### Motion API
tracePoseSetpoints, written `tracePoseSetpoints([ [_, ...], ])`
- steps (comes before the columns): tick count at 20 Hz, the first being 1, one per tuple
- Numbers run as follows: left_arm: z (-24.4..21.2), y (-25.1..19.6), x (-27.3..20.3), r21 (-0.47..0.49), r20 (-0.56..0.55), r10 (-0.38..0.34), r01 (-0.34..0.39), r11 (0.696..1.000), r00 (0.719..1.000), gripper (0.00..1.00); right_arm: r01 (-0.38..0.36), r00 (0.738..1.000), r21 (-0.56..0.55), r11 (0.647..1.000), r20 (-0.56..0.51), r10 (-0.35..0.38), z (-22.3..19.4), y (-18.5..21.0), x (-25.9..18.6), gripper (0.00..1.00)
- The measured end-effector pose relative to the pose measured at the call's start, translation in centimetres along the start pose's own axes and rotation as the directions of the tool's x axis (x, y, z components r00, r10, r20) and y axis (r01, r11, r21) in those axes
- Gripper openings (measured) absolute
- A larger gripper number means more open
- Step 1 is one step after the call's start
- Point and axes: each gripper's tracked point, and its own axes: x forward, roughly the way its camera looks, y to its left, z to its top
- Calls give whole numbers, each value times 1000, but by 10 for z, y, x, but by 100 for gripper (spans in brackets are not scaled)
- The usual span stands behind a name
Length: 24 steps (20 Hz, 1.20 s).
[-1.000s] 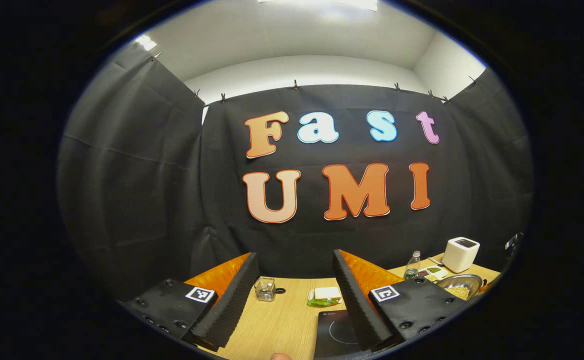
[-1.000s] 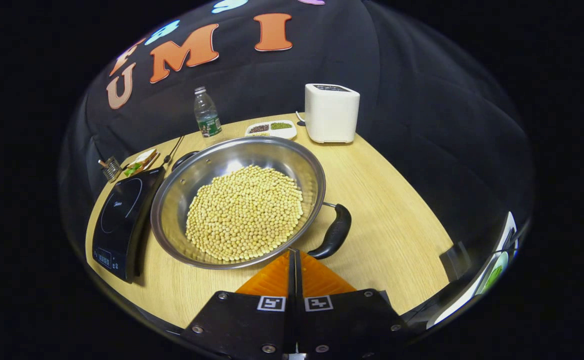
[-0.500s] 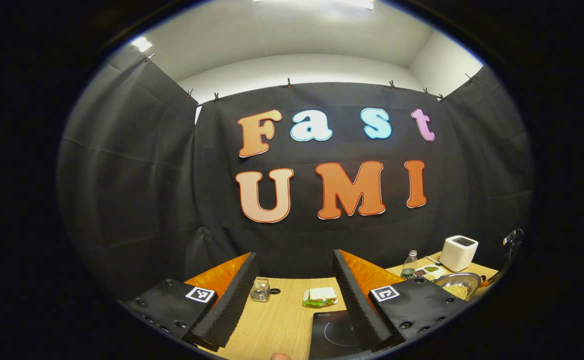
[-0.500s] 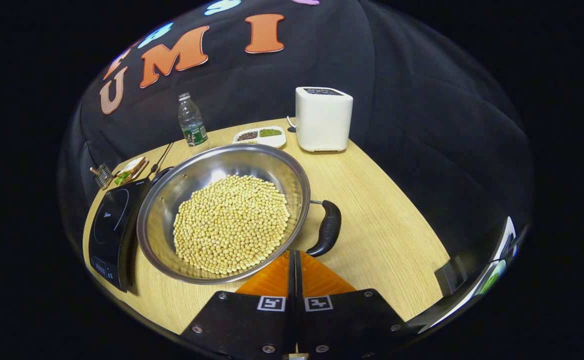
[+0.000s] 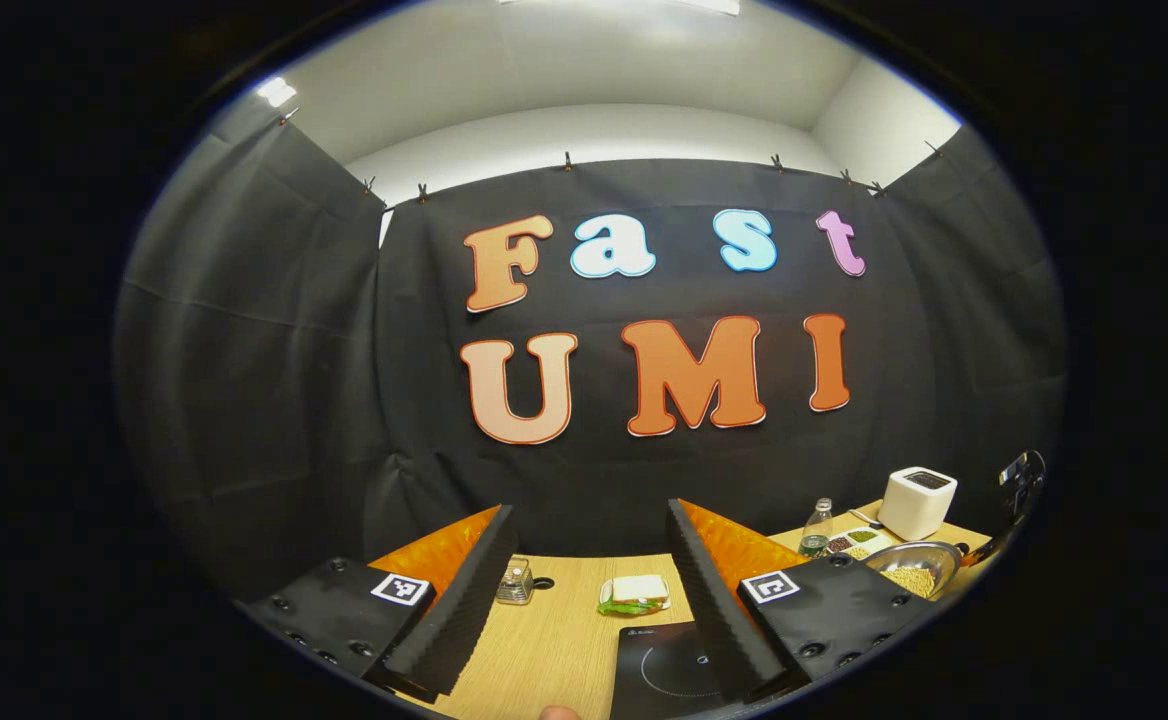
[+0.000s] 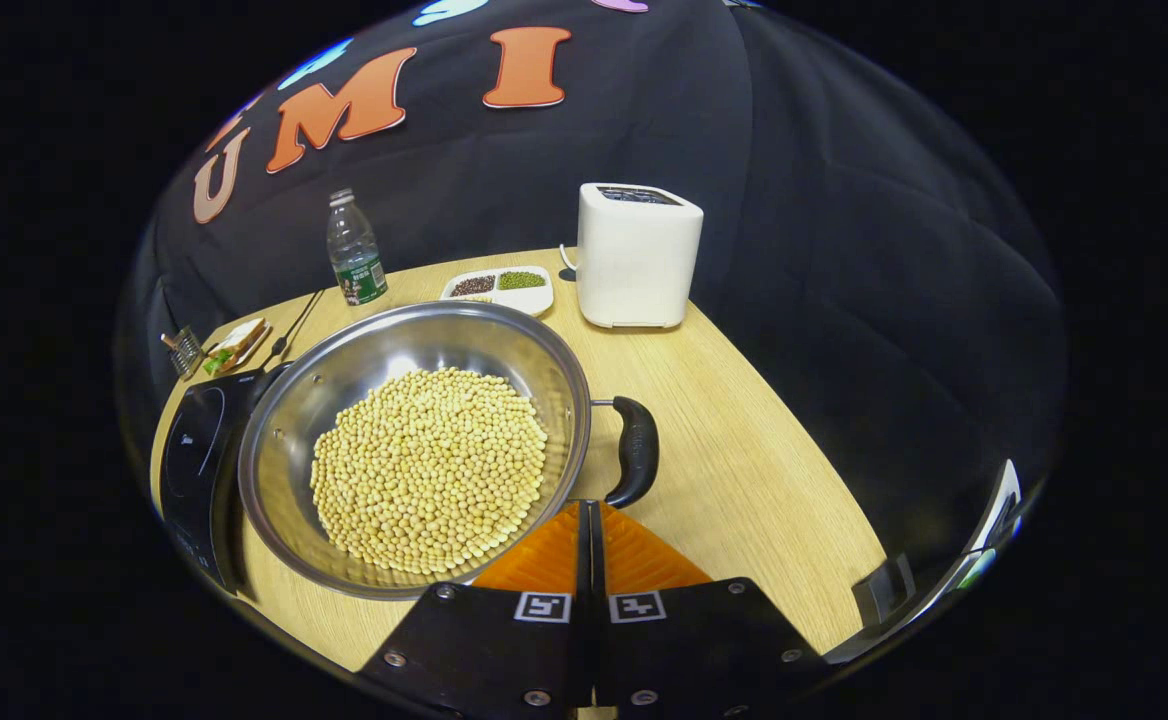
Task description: First push the handle of the pot to place it horizontally, then grasp the pot with both hands and set it on the induction cooktop.
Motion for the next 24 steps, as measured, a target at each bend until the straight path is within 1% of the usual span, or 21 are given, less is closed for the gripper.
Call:
tracePoseSetpoints([
  [8,-10,-20,12,-10,-25,-36,36,999,999,98,-5,1000,-2,1000,3,5,16,-1,19,0],
  [18,-12,-42,17,-1,-26,-69,69,998,997,98,41,999,-55,998,15,-40,35,-5,43,0],
  [21,-19,-58,21,-13,-35,-94,94,996,995,98,46,999,-59,997,3,-46,36,-7,50,0],
  [23,-26,-72,29,-11,-45,-112,112,994,993,99,30,1000,-42,999,0,-30,37,-5,50,0],
  [24,-31,-80,32,-12,-50,-122,122,993,991,98,26,1000,-31,999,1,-26,38,-6,47,0],
])
